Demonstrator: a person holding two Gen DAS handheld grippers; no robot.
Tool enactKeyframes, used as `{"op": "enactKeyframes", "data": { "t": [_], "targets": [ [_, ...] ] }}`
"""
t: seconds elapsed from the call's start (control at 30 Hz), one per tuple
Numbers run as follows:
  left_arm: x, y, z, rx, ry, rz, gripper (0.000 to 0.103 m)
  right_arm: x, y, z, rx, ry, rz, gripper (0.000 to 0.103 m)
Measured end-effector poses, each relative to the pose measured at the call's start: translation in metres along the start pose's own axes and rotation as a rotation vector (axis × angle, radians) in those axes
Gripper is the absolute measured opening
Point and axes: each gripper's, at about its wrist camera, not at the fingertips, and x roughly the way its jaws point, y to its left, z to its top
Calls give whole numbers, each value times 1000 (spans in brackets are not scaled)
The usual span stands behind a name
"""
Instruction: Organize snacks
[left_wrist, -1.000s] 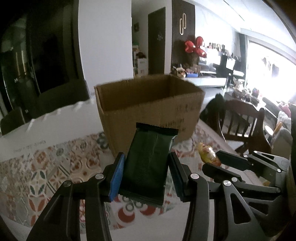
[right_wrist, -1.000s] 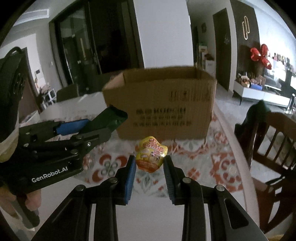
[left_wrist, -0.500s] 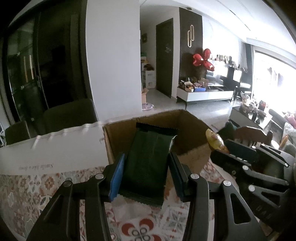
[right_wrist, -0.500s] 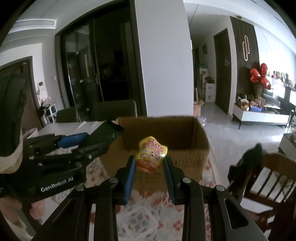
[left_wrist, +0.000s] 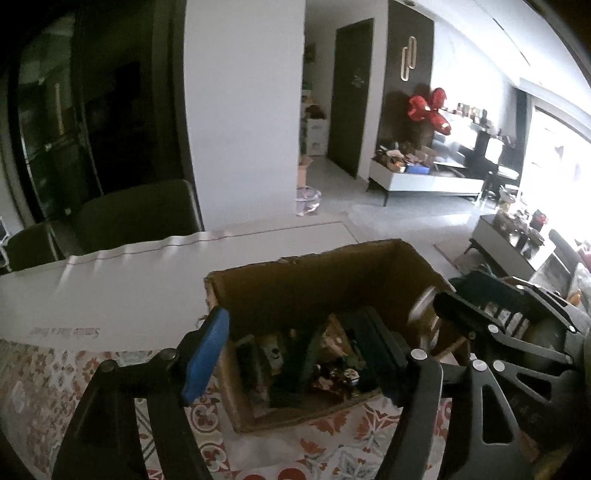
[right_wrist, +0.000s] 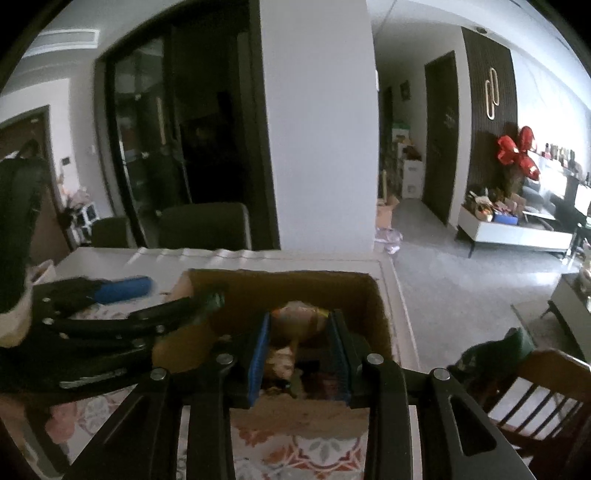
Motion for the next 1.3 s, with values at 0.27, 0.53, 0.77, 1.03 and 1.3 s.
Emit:
{"op": "enactKeyframes", "data": {
  "t": [0.27, 0.53, 0.77, 1.03, 1.3],
  "targets": [
    [-32, -2, -21, 0, -65, 97, 76, -21, -6, -10, 40, -12, -52, 63],
    [-84, -10, -53, -3, -137, 129, 87, -74, 6, -34, 57, -52, -79, 72],
    [-137, -23, -86, 15, -199, 161, 98, -130, 13, -59, 60, -95, -87, 77],
    [-183, -36, -126, 6, -232, 179, 103, -182, 26, -85, 39, -136, -58, 85],
    [-222, -48, -170, 1, -255, 196, 103, -230, 36, -121, 22, -176, -68, 92]
  ]
}}
